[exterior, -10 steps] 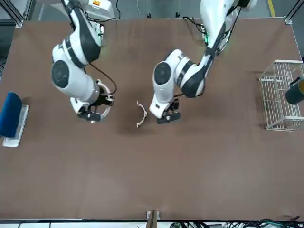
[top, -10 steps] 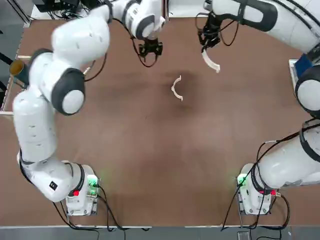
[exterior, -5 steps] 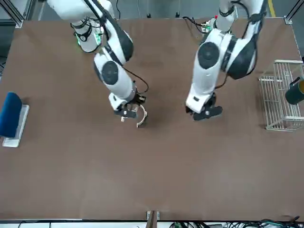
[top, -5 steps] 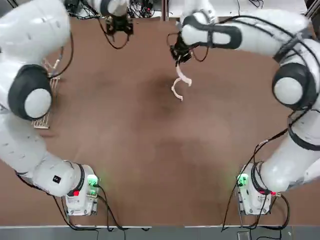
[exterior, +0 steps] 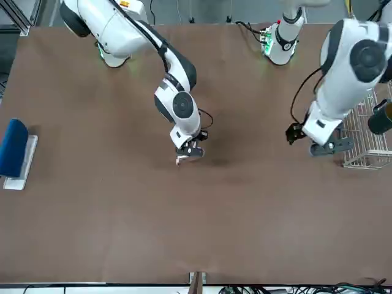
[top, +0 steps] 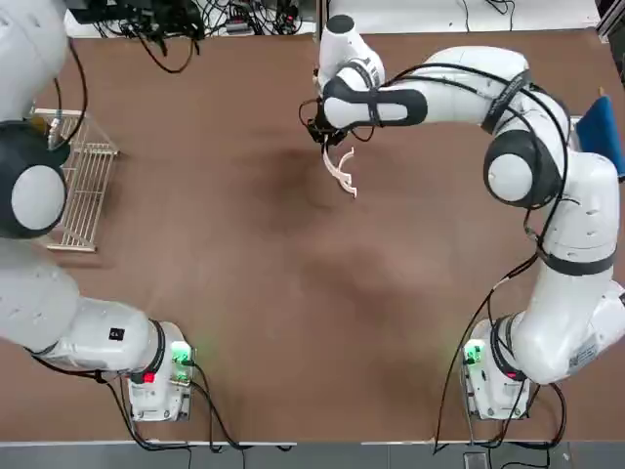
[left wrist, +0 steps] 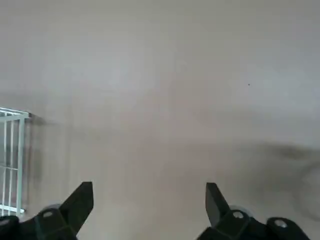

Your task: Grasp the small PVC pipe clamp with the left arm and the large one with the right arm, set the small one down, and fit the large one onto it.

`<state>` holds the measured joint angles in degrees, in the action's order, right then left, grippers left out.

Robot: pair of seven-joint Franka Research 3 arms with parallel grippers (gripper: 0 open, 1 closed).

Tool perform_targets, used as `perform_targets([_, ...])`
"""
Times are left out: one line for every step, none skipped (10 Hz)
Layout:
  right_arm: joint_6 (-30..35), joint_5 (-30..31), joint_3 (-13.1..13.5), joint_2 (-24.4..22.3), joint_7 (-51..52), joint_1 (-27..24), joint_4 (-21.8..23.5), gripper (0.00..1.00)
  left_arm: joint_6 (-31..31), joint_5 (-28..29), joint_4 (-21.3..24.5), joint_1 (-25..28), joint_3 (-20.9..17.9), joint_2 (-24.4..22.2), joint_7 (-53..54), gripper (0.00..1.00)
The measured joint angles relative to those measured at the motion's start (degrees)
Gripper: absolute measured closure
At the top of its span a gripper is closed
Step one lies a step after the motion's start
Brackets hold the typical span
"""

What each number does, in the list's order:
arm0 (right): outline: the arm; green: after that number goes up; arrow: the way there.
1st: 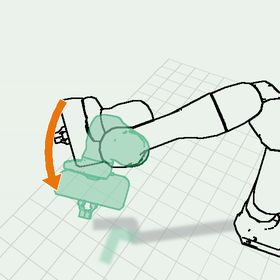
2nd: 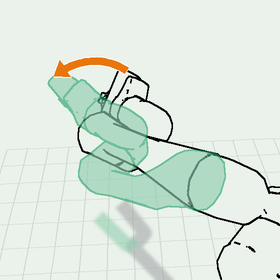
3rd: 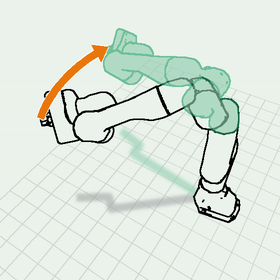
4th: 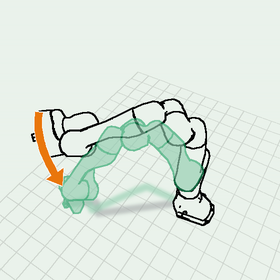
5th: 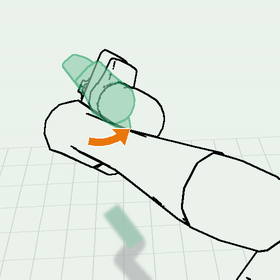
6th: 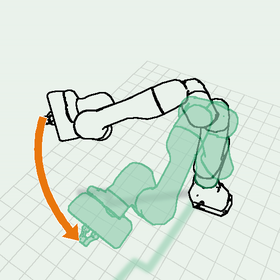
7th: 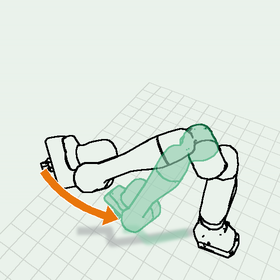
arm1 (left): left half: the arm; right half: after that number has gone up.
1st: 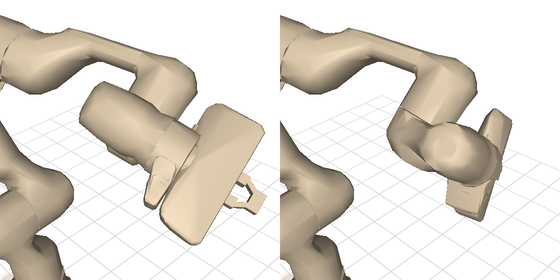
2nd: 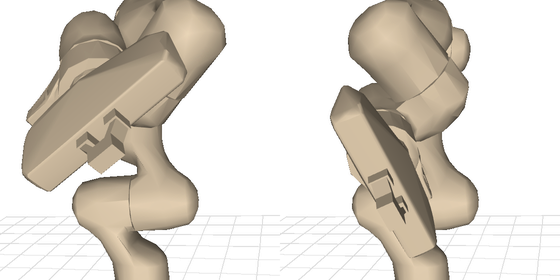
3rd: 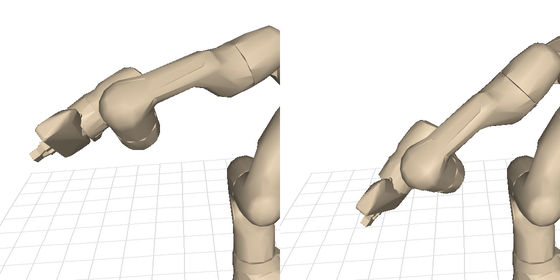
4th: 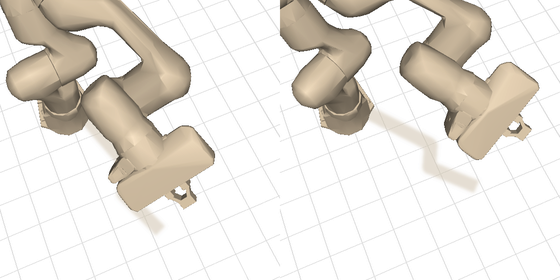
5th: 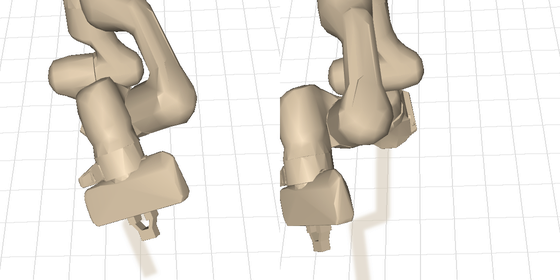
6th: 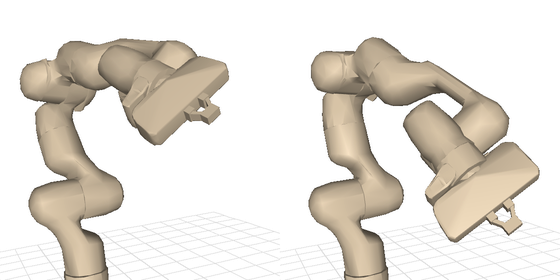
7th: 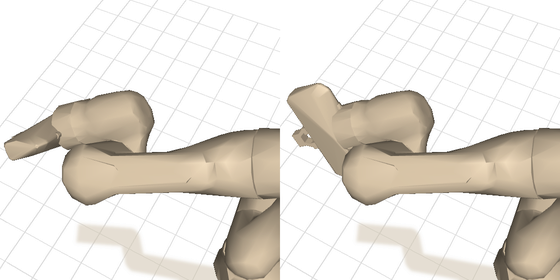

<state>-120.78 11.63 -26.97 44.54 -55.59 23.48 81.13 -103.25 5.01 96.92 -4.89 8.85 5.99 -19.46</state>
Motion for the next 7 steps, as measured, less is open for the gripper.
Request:
perform_targets([-0.53, 1.41, 0.01, 1.17, 0.00, 0.12, -0.08, 0.90, 0.49, -1.06, 0.01, 2.09, -0.02, -1.30, 2.97, 0.01])
perform_targets([-0.66, 2.77, 0.01, 2.07, 0.00, 0.24, -0.12, 0.90, 1.01, -1.72, 0.02, 3.63, -0.13, -2.27, 5.33, 0.01])
perform_targets([-0.76, 4.10, 0.02, 2.86, -0.09, 0.32, -0.15, 0.90, 1.67, -1.87, 0.02, 4.18, -0.47, -3.05, 7.22, 0.01])
perform_targets([-1.51, 4.96, 0.02, 3.45, -0.20, 0.35, -0.16, 0.90, 2.40, -1.91, 0.01, 4.26, -1.01, -3.82, 8.89, 0.01])
perform_targets([-2.53, 5.37, 0.02, 3.97, -0.22, 0.39, -0.16, 0.90, 2.89, -2.77, -0.04, 4.39, -1.71, -4.69, 10.56, 0.01])
perform_targets([-2.90, 5.45, 0.02, 4.35, -0.22, 0.46, -0.15, 0.90, 3.65, -3.96, -0.11, 4.50, -2.66, -5.69, 12.10, 0.01])
perform_targets([-3.00, 5.48, 0.02, 4.57, -0.23, 0.49, -0.15, 0.90, 4.71, -4.55, -0.23, 4.59, -3.36, -6.52, 13.03, 0.01])
